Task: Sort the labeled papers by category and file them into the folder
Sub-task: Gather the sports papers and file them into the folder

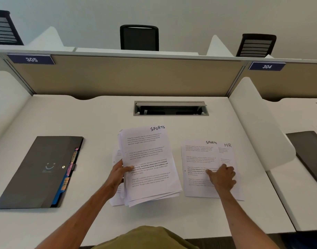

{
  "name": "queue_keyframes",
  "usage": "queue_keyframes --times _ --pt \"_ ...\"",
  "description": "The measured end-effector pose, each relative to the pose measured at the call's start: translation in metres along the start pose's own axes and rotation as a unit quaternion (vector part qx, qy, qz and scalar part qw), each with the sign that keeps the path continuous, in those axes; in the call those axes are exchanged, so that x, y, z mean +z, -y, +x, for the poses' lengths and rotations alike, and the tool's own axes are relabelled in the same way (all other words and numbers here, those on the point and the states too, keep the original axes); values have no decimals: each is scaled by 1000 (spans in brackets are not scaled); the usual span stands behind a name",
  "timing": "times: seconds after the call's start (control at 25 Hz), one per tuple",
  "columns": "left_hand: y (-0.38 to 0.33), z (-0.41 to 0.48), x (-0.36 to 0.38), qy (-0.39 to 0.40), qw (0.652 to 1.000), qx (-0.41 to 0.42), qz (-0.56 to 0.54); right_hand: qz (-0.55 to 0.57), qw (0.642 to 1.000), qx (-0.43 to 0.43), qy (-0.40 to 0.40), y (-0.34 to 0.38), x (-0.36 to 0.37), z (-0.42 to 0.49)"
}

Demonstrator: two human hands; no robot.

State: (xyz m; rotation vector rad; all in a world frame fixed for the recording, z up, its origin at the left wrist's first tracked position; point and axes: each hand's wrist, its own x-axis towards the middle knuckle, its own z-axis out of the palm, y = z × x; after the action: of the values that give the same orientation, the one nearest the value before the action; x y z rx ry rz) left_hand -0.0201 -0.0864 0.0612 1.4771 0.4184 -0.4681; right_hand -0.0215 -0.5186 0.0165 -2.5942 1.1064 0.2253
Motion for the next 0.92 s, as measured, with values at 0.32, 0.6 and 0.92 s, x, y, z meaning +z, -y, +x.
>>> queue_keyframes --times 0.32,0.6,0.92 --pt "1 -5 11 -10 1000 -6 -11 80 996 29 29 1 -4 10" --pt "4 -2 1 -18 1000 -9 -11 297 953 57 -21 -7 -32 20" --pt "0 5 1 -41 999 -10 -20 525 844 -45 -99 14 -83 19"
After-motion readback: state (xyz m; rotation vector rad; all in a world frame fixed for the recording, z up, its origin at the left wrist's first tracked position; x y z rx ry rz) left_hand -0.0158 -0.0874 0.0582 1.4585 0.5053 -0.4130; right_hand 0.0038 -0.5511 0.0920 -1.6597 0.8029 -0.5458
